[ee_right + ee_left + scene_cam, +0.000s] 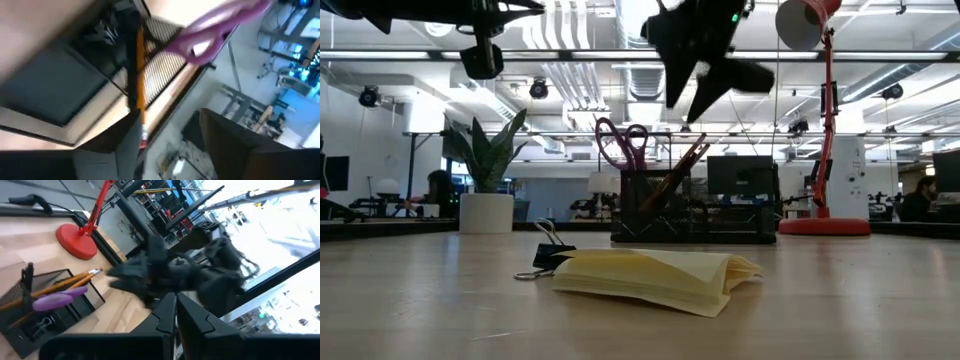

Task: Pick and place office supplies into organizer
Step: Put the black binder clip into the black desk organizer

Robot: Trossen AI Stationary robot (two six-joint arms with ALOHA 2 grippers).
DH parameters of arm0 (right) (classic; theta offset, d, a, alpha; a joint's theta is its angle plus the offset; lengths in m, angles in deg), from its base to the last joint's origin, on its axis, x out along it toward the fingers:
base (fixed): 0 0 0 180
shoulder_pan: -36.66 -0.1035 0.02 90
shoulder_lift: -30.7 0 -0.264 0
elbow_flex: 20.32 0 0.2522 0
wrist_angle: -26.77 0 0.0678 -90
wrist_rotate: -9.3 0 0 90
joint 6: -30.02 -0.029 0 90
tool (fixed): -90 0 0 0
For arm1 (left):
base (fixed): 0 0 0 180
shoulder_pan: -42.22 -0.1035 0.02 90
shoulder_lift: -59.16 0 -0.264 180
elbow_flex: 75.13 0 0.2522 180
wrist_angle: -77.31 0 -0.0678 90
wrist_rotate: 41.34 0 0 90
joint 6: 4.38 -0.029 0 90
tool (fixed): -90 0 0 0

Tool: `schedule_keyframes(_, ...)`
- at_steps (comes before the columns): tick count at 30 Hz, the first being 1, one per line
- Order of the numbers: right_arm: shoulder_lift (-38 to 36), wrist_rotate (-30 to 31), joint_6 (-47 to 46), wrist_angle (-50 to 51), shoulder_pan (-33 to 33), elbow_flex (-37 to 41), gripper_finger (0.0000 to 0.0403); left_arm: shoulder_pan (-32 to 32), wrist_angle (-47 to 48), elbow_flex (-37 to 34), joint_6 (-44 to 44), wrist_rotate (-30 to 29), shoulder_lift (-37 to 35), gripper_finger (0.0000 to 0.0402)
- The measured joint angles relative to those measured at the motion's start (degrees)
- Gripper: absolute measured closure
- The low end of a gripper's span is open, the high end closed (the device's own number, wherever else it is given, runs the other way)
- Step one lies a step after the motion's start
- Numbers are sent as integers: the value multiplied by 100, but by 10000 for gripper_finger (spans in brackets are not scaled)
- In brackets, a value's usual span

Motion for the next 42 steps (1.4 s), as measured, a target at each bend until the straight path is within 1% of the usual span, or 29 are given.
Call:
schedule_keyframes(1,-58,-80,-97,51,-113,-20,208,0,1,-2,-140,0,12,402)
schedule_keyframes(3,-214,-481,-384,118,-376,-55,194,0,-39,-12,-592,-37,84,402)
schedule_keyframes(5,-386,-1117,-837,181,-642,-57,186,-2,-131,-25,-829,-290,240,402)
schedule_keyframes(7,-556,-1764,-1495,225,-887,36,184,-6,-599,-46,-736,-469,477,402)
schedule_keyframes(8,-614,-2042,-1840,246,-988,107,184,-7,-862,-44,-748,-407,635,402)
schedule_keyframes(9,-674,-2248,-2144,236,-1084,198,184,19,-962,0,-821,-156,801,402)
schedule_keyframes(10,-693,-2350,-2363,201,-1184,293,184,71,-799,58,-981,166,940,402)
schedule_keyframes(11,-707,-2354,-2506,126,-1285,411,184,185,-437,115,-1154,433,1112,402)
schedule_keyframes(12,-708,-2344,-2554,-2,-1377,539,184,363,16,164,-1278,564,1298,402)
schedule_keyframes(14,-687,-2367,-2574,-347,-1551,818,184,826,903,188,-1491,528,1665,402)
schedule_keyframes(16,-617,-2390,-2646,-839,-1688,1069,184,1389,1496,187,-1664,272,1966,402)
schedule_keyframes(18,-556,-2394,-2958,-1218,-1767,1261,184,2130,1762,222,-1781,-256,2186,402)
schedule_keyframes(20,-500,-2356,-3380,-1587,-1823,1391,184,2953,1865,235,-1811,-1070,2366,402)
schedule_keyframes(22,-473,-2218,-3736,-1962,-1896,1510,183,3687,1698,235,-1715,-1885,2536,402)
schedule_keyframes(25,-383,-1910,-4021,-2852,-2033,1699,183,4588,1676,318,-1118,-3074,2903,402)
schedule_keyframes(27,-258,-1822,-4147,-3489,-2097,1802,183,5017,1712,414,-640,-3648,3229,402)
schedule_keyframes(30,23,-1778,-4254,-4397,-2232,1764,183,5420,1693,648,-103,-4078,3687,402)
schedule_keyframes(33,467,-1773,-4278,-4967,-2354,1453,183,5596,1719,857,9,-4082,4120,402)
schedule_keyframes(36,929,-1755,-4714,-4895,-2368,1019,183,5598,1652,997,-241,-4039,4467,402)
schedule_keyframes(39,1424,-1656,-5125,-4865,-2311,589,183,5591,1634,983,-416,-3966,4752,402)
schedule_keyframes(42,1935,-1231,-5342,-4670,-2314,119,183,5607,1652,959,-436,-3750,4883,402)
